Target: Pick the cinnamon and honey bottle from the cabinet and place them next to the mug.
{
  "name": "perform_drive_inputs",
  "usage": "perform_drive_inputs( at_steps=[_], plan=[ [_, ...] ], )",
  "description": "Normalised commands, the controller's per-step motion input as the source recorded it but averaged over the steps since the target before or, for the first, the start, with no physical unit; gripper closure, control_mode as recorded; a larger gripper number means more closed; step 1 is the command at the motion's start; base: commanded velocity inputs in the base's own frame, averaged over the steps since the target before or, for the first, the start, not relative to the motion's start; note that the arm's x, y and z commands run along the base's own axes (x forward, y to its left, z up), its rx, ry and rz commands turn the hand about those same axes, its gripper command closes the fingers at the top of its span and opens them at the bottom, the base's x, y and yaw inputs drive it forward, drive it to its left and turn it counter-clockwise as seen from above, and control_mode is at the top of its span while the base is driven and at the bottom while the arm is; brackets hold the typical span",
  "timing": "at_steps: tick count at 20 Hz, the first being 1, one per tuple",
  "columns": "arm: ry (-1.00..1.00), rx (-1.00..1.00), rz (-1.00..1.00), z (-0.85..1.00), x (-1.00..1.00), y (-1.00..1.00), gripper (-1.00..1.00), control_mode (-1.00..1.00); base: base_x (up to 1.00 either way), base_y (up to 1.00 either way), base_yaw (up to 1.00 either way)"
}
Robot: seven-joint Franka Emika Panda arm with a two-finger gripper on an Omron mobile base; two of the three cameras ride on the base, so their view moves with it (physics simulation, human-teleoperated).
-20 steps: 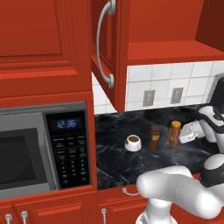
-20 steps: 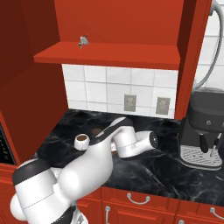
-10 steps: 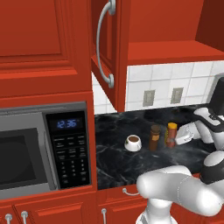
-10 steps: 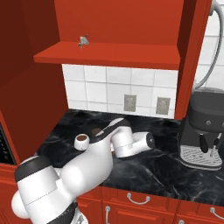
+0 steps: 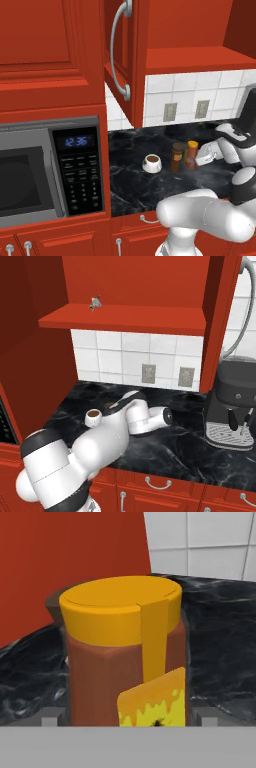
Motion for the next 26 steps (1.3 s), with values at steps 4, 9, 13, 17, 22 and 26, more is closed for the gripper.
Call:
perform_drive_inputs(
  at_steps=[4, 9, 13, 17, 22, 26],
  plan=[
    [0.0, 0.0, -0.01, -0.23, 0.04, 0.02, 1.0, -1.0, 0.0, 0.0, 0.0],
    [0.0, 0.0, -0.01, -0.29, 0.0, 0.0, 1.0, -1.0, 0.0, 0.0, 0.0],
    [0.0, 0.0, 0.0, -0.23, 0.0, 0.0, 1.0, -1.0, 0.0, 0.0, 0.0],
    [0.0, 0.0, 0.0, -0.13, 0.0, 0.0, 1.0, -1.0, 0.0, 0.0, 0.0],
    [0.0, 0.0, 0.0, -0.16, 0.0, 0.0, 1.0, -1.0, 0.0, 0.0, 0.0],
    [0.0, 0.0, 0.0, 0.0, 0.0, 0.0, 1.0, -1.0, 0.0, 0.0, 0.0]
  ],
)
